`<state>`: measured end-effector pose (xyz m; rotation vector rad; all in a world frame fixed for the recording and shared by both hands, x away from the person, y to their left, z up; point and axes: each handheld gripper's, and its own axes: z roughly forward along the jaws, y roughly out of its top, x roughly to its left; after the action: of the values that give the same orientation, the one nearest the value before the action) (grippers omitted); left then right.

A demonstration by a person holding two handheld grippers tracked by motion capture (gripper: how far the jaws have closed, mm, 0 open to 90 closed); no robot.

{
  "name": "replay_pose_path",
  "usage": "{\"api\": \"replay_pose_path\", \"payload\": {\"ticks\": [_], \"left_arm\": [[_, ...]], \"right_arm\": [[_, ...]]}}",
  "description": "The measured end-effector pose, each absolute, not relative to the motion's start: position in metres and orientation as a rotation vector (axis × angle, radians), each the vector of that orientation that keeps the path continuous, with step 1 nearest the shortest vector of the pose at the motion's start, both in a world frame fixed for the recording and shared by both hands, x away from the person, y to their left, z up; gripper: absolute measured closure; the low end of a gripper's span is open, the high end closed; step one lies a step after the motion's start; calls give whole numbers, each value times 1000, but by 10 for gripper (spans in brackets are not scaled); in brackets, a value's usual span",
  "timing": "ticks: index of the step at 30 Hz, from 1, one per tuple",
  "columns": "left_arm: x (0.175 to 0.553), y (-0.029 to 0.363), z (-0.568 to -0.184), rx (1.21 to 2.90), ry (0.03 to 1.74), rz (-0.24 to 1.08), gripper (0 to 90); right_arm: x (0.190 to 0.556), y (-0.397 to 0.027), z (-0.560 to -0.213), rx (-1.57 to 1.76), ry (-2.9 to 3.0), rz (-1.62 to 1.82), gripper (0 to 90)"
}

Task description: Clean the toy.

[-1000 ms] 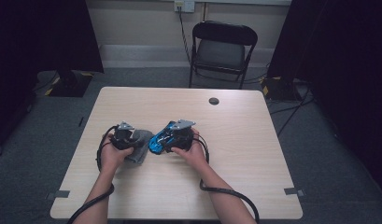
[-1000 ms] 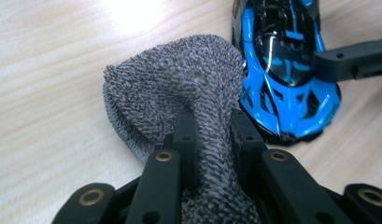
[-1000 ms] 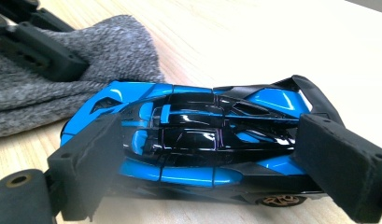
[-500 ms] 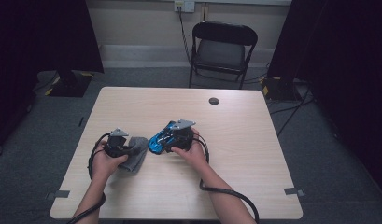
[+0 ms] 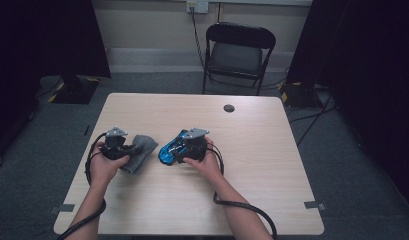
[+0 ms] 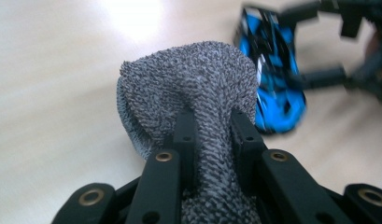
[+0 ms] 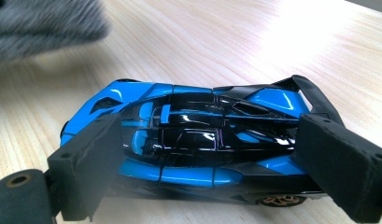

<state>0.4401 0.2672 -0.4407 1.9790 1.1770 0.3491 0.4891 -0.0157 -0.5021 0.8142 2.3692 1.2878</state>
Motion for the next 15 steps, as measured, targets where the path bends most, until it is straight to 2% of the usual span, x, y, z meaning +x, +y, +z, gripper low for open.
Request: {"api": "replay_pose_path", "payload": {"ticks": [6,15], "left_arm": [[471,256,-434,1976,1153,361,757],[513,231,-444,2010,1146,377,756]], "right_arm": [[489,-16,-502,814,2369,1288,83],[489,-16,-502,814,2370,1288,83]]}}
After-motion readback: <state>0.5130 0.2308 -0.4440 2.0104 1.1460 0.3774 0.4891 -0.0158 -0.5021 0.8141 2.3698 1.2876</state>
